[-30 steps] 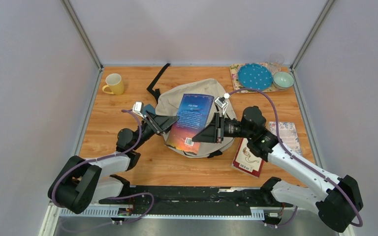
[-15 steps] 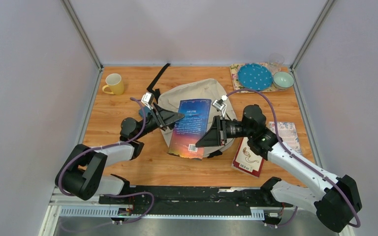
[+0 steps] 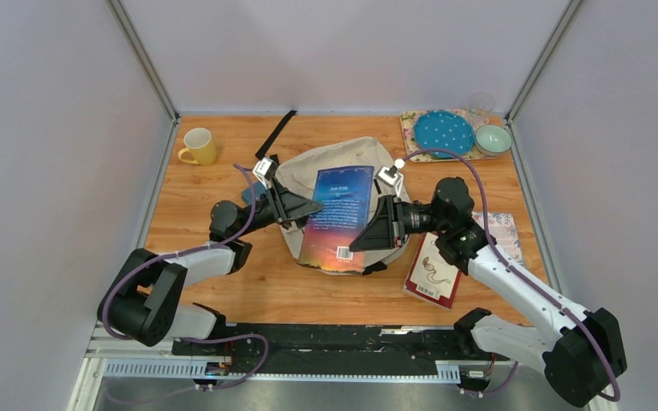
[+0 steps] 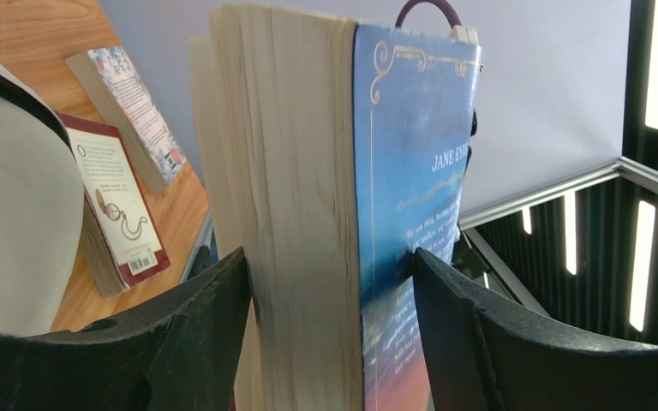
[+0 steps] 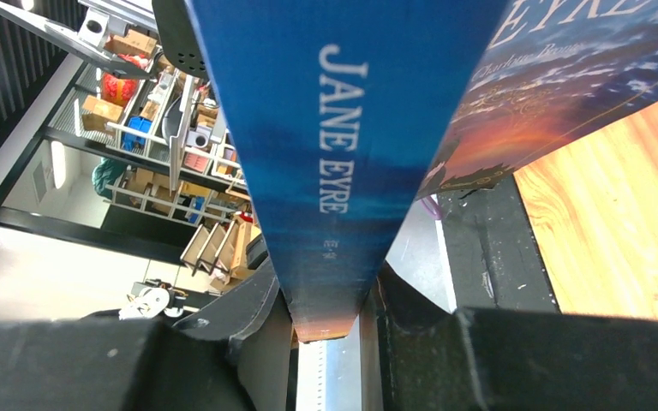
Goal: Pack the student bag
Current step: Pick up the book from the center of the board.
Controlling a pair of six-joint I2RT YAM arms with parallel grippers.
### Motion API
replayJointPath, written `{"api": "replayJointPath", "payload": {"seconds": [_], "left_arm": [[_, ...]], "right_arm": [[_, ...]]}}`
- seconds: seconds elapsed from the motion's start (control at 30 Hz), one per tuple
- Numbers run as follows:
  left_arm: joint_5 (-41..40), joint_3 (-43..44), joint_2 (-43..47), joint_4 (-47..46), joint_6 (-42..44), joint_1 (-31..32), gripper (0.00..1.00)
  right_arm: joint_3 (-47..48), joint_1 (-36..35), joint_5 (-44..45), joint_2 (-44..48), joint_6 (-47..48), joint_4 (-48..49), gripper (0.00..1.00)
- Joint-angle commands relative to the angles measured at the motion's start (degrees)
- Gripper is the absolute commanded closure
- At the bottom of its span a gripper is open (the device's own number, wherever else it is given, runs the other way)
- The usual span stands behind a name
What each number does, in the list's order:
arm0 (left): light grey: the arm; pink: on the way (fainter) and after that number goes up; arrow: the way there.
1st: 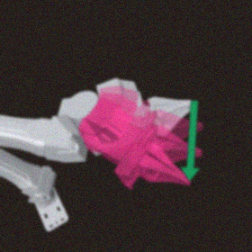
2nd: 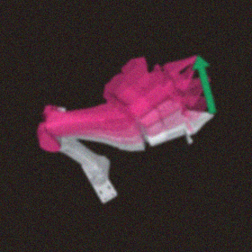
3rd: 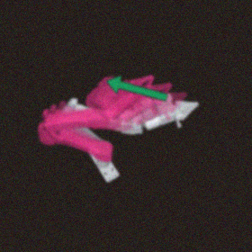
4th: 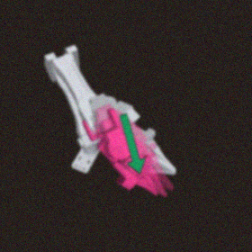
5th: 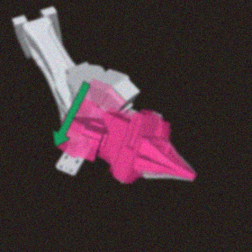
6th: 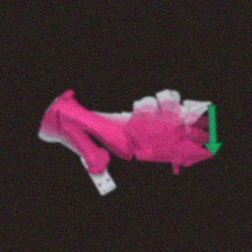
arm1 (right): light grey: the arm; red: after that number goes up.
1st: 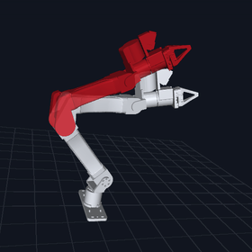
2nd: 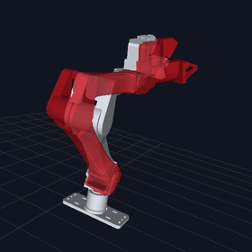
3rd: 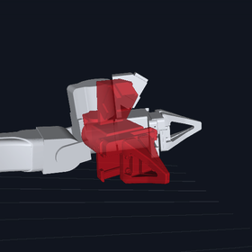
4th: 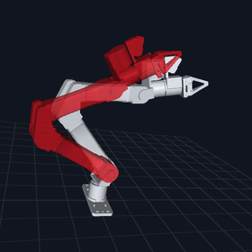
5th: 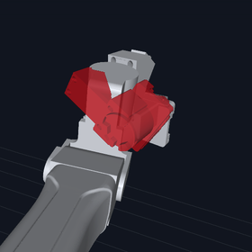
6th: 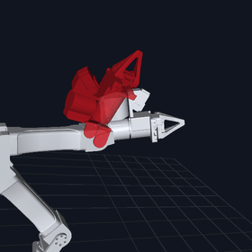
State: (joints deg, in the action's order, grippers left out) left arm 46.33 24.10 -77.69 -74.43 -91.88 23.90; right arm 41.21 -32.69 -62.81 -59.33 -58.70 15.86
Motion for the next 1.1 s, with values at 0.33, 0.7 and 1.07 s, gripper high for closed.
{"api": "replayJointPath", "payload": {"seconds": [0.33, 0.7, 1.07], "left_arm": [[4.4, 3.7, 2.9, -20.8, -1.5, 0.4, 0.6], [2.3, 2.2, 2.5, -20.8, -1.6, 0.4, 1.0], [-18.4, -7.6, 6.1, -20.6, 4.3, 0.8, 1.0]], "right_arm": [[4.7, 7.5, -1.4, 0.7, 6.4, 0.3, 1.0], [6.7, 9.0, 3.6, -1.5, 10.4, -8.2, 0.92], [2.1, -0.3, 26.8, 4.0, 1.8, -4.1, 0.43]]}}
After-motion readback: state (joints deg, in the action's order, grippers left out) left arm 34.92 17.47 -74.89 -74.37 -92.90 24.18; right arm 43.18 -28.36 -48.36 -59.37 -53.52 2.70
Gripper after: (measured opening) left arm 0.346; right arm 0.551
